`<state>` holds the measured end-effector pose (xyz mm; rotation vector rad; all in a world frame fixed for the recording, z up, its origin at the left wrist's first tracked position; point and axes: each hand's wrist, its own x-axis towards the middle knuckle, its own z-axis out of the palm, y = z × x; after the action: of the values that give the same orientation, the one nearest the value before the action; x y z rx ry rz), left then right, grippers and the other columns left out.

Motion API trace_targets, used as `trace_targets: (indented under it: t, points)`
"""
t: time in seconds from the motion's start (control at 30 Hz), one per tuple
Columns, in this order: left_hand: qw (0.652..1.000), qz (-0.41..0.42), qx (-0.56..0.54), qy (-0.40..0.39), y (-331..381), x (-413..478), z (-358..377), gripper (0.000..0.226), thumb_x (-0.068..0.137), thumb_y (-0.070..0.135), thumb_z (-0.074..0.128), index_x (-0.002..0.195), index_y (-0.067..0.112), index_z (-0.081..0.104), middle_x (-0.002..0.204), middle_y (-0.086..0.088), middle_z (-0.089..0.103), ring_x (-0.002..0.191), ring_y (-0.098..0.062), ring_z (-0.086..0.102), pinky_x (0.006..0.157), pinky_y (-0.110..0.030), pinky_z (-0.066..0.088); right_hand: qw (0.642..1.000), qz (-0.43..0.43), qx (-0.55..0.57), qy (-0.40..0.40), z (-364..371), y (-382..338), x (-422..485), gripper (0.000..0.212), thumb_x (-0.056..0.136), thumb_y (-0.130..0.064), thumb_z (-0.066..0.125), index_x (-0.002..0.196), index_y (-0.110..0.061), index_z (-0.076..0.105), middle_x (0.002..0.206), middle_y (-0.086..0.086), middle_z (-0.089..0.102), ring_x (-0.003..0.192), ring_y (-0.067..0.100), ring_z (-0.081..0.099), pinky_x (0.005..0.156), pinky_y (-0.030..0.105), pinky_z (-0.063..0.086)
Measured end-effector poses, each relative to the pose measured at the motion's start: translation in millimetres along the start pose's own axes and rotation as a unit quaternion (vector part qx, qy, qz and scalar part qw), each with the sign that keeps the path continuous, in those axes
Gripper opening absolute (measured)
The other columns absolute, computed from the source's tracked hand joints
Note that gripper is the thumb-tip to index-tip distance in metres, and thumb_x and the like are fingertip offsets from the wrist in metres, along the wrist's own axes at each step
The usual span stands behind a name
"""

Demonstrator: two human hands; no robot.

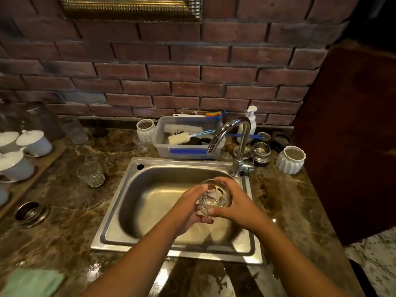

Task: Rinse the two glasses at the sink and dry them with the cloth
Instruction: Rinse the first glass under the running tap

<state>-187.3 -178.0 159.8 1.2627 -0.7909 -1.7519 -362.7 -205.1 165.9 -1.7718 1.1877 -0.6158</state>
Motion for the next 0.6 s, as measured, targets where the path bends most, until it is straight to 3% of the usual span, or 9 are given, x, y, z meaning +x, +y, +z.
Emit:
trace_targets:
  t: [0.1, 0.2, 0.27, 0.37, 0.47, 0.6]
  points:
    - [1.0, -0.012, -0.004, 0.028, 6, 19, -1, 0.034, 0.104, 0.037, 0.047, 0.124, 0.017, 0.066, 0.114, -0.017, 0.073, 0.088, -0.028, 0.072, 0.067, -0.04, 0.059, 0.999, 0.018, 0.0, -0.043, -15, 8, 17, 0.095, 0.067, -0.047, 0.085, 0.147, -0.036, 0.035, 0.144, -0.012, 0.04, 0.128, 0.004, 0.046, 0.108, 0.029, 0.044]
    - [0.999, -0.021, -0.009, 0.049, 17, 35, -5, 0.037, 0.104, 0.042, 0.045, 0.122, 0.018, 0.067, 0.112, -0.01, 0.073, 0.091, -0.027, 0.074, 0.065, -0.039, 0.06, 0.996, 0.044, 0.044, -0.056, -40, 20, 36, 0.082, 0.08, -0.04, 0.078, 0.148, -0.037, 0.034, 0.141, -0.017, 0.041, 0.125, -0.001, 0.045, 0.103, 0.025, 0.043]
    - [0.998, -0.022, -0.006, 0.055, 20, 46, -11, 0.038, 0.103, 0.045, 0.045, 0.122, 0.02, 0.067, 0.115, -0.008, 0.072, 0.095, -0.026, 0.074, 0.076, -0.048, 0.061, 0.996, 0.066, 0.054, 0.018, -56, 39, 52, 0.069, 0.084, -0.045, 0.072, 0.144, -0.038, 0.039, 0.142, -0.01, 0.045, 0.126, 0.009, 0.047, 0.099, 0.03, 0.045]
    - [0.997, -0.015, 0.008, 0.07, 22, 60, -19, 0.051, 0.093, 0.057, 0.053, 0.126, 0.021, 0.066, 0.126, -0.011, 0.068, 0.104, -0.03, 0.073, 0.087, -0.055, 0.057, 0.973, 0.118, 0.017, 0.198, -70, 75, 82, 0.064, 0.086, -0.047, 0.069, 0.141, -0.026, 0.045, 0.143, 0.001, 0.048, 0.125, 0.016, 0.05, 0.104, 0.041, 0.046]
    - [0.996, -0.019, -0.01, 0.081, 21, 70, -23, 0.062, 0.087, 0.067, 0.056, 0.128, 0.022, 0.066, 0.125, -0.009, 0.07, 0.111, -0.034, 0.07, 0.085, -0.054, 0.054, 0.936, 0.155, 0.062, 0.311, -77, 95, 110, 0.053, 0.092, -0.036, 0.065, 0.138, -0.017, 0.047, 0.137, 0.005, 0.054, 0.12, 0.018, 0.053, 0.094, 0.034, 0.046]
    - [0.996, -0.028, -0.03, 0.079, 19, 80, -27, 0.062, 0.084, 0.063, 0.047, 0.127, 0.023, 0.066, 0.122, -0.011, 0.073, 0.116, -0.043, 0.065, 0.068, -0.04, 0.054, 0.904, 0.183, 0.14, 0.359, -77, 121, 144, 0.036, 0.1, -0.034, 0.052, 0.128, -0.012, 0.054, 0.113, 0.001, 0.059, 0.105, 0.019, 0.057, 0.076, 0.026, 0.043]
